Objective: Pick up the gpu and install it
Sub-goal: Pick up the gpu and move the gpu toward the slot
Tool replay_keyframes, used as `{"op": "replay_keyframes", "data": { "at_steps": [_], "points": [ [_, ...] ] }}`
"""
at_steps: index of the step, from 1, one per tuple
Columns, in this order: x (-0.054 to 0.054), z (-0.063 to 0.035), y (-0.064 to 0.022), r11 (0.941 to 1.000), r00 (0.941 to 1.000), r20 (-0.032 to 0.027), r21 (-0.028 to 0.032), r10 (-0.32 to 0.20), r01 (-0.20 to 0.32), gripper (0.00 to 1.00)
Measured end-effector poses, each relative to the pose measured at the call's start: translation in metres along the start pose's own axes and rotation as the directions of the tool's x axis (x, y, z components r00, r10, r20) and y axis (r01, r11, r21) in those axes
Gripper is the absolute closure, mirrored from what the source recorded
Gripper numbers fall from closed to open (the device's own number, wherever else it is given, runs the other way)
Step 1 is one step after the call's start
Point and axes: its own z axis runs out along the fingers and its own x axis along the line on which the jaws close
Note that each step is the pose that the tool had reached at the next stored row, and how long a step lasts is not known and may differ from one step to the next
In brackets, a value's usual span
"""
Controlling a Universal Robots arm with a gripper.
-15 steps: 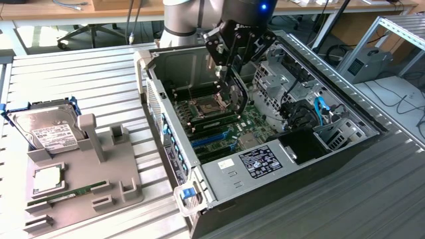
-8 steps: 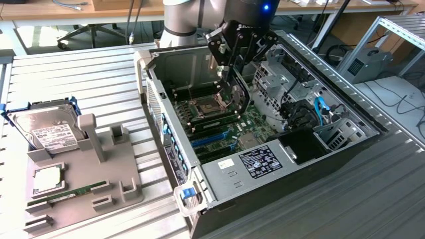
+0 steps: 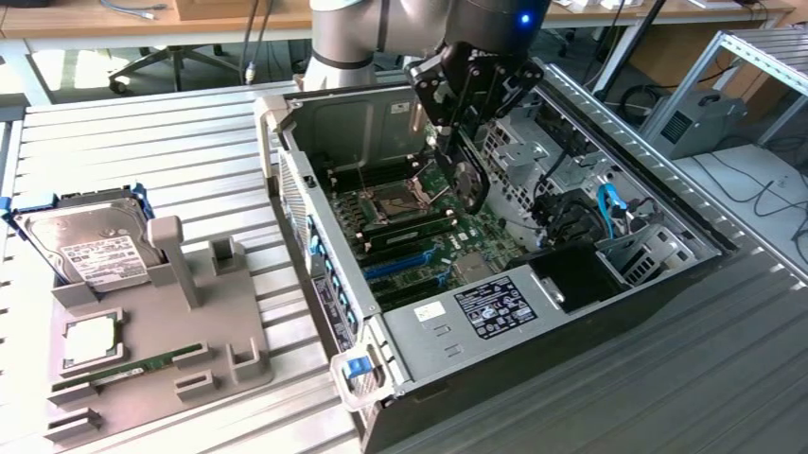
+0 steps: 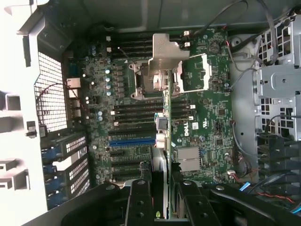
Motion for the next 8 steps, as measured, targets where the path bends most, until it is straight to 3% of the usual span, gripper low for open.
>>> {"op": "replay_keyframes", "data": {
  "at_steps": [2, 8],
  "points": [
    [-0.009, 0.0021, 0.0006, 1.0000, 1.0000, 0.0000, 0.0003, 0.000, 0.000, 0.73],
    [-0.020, 0.0038, 0.0014, 1.0000, 1.0000, -0.0003, 0.0005, 0.000, 0.000, 0.73]
  ]
}}
